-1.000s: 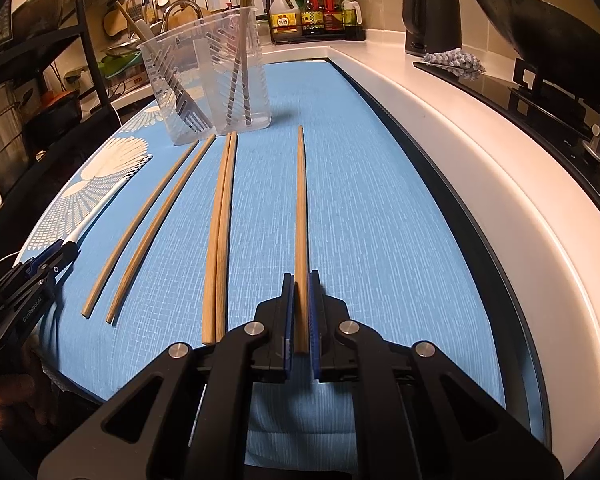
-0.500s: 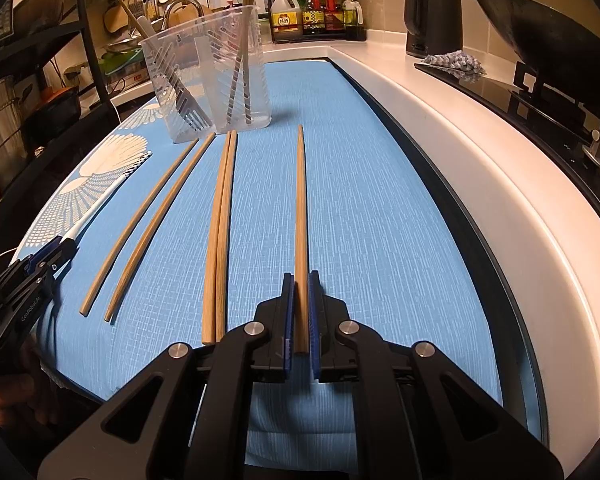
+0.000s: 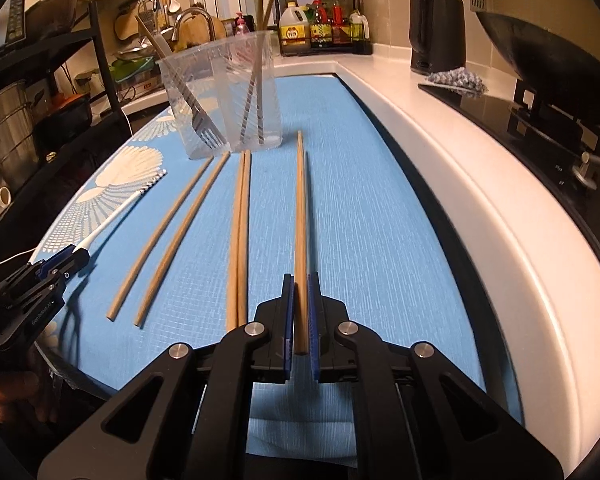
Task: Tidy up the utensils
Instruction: 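Close the left tool on the white spoon handle, then lift the spoon with the left tool while the right tool lifts its chopstick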
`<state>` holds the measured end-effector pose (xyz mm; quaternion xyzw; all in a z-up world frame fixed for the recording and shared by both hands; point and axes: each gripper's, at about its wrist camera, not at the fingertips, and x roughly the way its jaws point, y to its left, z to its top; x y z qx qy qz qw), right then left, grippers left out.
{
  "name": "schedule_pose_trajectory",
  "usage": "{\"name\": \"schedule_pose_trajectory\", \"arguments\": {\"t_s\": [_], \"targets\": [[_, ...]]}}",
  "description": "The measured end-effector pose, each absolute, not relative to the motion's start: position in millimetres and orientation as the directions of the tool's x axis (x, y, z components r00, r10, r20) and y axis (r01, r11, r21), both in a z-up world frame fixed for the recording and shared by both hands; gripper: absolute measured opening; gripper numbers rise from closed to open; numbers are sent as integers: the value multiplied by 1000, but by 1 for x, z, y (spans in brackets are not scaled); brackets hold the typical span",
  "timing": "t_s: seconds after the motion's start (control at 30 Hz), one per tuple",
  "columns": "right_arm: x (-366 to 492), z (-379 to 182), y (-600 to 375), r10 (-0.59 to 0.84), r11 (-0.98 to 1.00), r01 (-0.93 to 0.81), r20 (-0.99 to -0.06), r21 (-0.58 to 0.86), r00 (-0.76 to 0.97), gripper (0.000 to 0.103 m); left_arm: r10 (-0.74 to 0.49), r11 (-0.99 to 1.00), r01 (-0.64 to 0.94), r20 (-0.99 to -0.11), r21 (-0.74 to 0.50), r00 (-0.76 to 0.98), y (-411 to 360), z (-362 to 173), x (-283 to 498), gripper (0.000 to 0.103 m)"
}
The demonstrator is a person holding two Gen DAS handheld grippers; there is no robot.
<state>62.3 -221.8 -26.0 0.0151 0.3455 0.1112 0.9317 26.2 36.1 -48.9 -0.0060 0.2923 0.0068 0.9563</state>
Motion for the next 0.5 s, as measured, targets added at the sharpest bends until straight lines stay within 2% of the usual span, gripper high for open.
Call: {"name": "schedule_pose_trajectory", "arguments": {"t_s": [0.5], "targets": [[45, 39, -225, 246, 968, -229, -551, 101, 798, 7, -2, 1000, 11, -429, 19, 903, 39, 11, 22, 22]]}}
